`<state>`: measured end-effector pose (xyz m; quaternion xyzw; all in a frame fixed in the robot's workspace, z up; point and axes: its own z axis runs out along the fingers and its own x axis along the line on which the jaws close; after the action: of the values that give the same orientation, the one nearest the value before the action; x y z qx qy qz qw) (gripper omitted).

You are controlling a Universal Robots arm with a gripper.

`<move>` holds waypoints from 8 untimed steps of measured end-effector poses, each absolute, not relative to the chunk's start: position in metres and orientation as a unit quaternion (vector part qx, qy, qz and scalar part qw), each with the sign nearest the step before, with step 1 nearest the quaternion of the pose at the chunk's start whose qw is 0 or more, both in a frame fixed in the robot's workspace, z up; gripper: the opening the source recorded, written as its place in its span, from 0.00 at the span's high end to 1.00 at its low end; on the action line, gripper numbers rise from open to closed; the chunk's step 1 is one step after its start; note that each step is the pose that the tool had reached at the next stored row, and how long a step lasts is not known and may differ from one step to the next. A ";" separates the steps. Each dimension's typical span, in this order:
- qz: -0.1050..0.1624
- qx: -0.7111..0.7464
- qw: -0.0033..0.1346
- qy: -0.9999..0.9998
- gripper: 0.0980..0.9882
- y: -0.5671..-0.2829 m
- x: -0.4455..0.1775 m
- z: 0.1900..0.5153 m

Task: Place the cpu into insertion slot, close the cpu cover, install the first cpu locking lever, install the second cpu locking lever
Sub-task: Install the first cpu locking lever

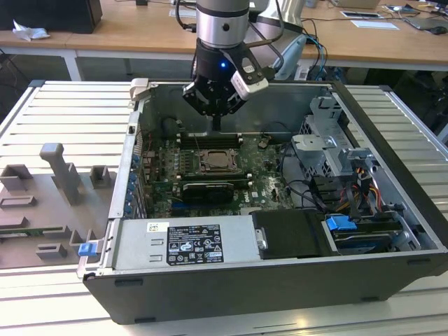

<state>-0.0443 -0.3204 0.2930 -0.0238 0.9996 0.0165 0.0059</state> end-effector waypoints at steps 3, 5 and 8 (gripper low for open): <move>0.017 -0.024 0.006 1.000 0.99 -0.320 -0.048 0.293; 0.017 -0.024 0.006 1.000 0.99 -0.320 -0.053 0.293; 0.017 -0.024 0.006 1.000 0.99 -0.320 -0.062 0.292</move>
<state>-0.0623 -0.3203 0.2921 -0.0237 0.9996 0.0167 0.0060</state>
